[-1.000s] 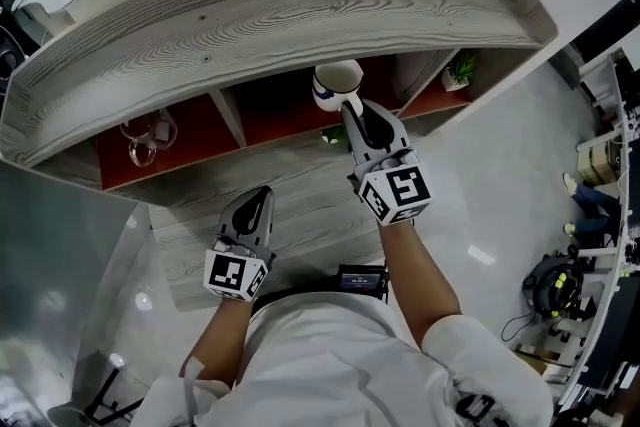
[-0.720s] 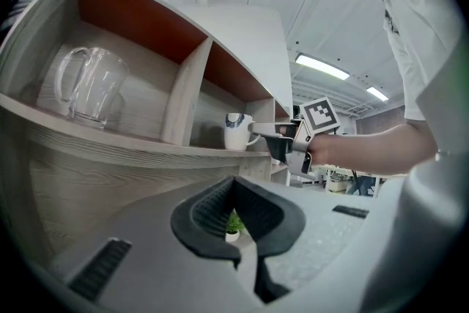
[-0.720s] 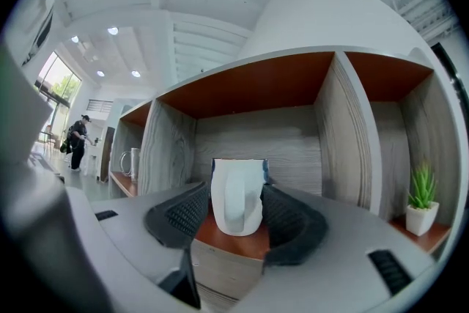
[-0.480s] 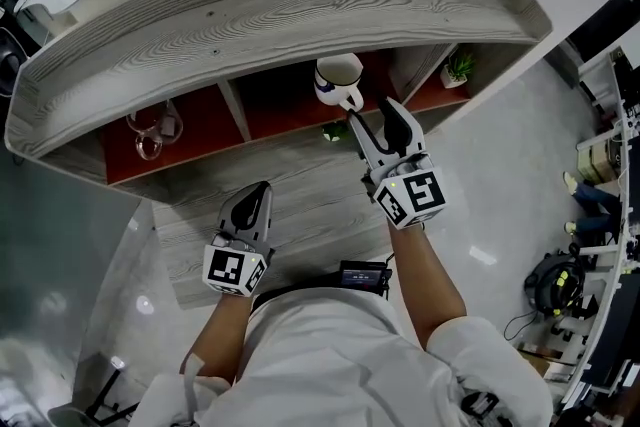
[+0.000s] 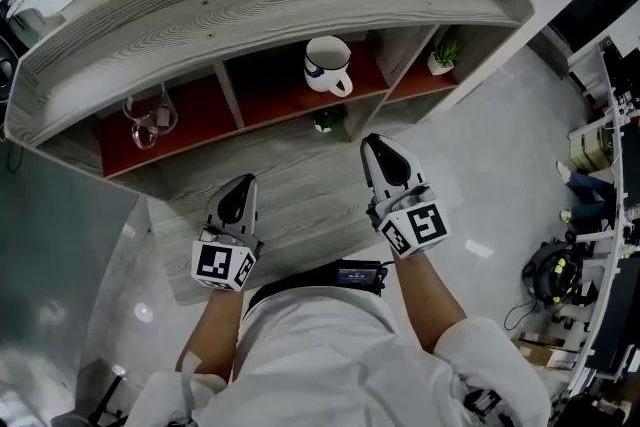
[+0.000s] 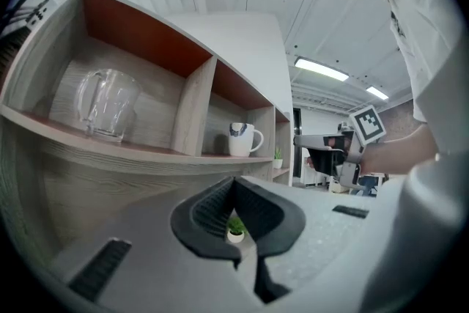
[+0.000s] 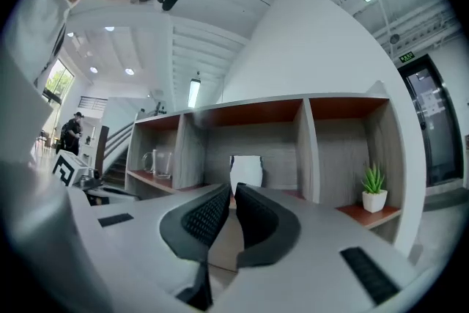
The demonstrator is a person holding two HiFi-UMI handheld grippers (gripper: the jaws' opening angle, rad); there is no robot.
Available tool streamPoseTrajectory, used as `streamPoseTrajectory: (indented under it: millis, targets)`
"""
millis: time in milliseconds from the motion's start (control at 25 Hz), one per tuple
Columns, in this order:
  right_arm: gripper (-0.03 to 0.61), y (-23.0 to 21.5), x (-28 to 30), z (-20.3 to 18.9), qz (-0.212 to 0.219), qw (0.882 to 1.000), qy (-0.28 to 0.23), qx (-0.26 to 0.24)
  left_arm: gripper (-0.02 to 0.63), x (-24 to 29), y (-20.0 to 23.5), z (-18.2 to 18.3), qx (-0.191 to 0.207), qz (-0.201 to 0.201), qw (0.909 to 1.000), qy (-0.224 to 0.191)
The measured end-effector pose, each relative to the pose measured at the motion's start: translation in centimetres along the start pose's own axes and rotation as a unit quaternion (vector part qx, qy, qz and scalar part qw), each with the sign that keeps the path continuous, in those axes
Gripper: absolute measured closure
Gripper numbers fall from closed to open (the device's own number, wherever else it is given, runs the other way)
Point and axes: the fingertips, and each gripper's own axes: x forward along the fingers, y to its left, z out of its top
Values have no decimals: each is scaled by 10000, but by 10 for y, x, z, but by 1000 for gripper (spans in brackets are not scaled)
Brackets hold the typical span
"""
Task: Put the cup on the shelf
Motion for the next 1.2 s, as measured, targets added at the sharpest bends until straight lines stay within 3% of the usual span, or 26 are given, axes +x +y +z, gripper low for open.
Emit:
streamPoseTrajectory:
  millis: [320,520,760,1200]
  targets:
    - [538,13,-49,-34,-202,9991,372,-91,607,-4,-21,-3,12,-120,9999,-10]
    - [538,15,-70,-48,-322,9984,391,-260,607,-16,-25,1,185,40,9998,10]
    - [538,12,-95,-59,-363,9985,410,62,607,-41,-38,-8,206,275,9992,199]
    - [538,11,-221,-43,-331,9994,-34,47,607,-94,-150,-19,335,270,9987,282]
